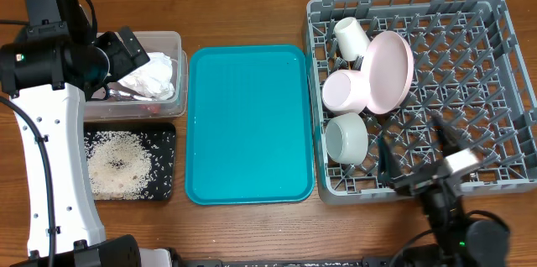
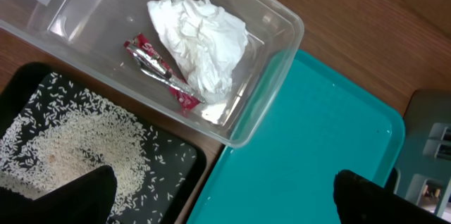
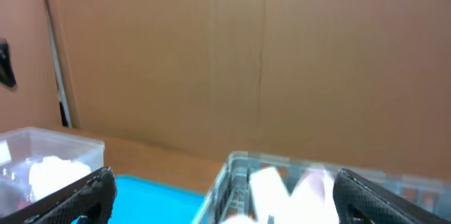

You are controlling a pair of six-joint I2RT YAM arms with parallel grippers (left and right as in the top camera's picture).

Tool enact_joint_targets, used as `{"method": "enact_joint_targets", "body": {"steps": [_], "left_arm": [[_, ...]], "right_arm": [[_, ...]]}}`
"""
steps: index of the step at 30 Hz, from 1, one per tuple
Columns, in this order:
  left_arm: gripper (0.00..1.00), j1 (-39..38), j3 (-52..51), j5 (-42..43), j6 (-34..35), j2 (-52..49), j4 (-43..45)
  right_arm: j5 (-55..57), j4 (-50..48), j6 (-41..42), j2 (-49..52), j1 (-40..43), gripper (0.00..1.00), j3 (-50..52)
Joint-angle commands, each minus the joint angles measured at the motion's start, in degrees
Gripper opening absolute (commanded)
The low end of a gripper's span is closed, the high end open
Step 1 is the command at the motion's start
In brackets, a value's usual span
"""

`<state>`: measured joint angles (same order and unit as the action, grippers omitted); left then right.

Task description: Sort waste into correct bins and load items into the dishwasher

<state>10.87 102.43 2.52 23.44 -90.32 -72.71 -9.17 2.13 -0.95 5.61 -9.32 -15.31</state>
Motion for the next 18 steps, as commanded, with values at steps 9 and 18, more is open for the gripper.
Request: {"method": "enact_joint_targets", "body": {"steps": [9, 18], "left_arm": [[1.00, 0.0, 0.9, -0.4, -0.7, 0.0, 0.1], [1.00, 0.0, 0.9, -0.4, -0.7, 0.0, 0.1]], "right_arm": [[0.5, -6.8, 6.8, -5.4, 0.8, 1.00, 12.8], [0.7, -0.2, 6.8, -5.4, 3.2, 1.00, 14.9]]}}
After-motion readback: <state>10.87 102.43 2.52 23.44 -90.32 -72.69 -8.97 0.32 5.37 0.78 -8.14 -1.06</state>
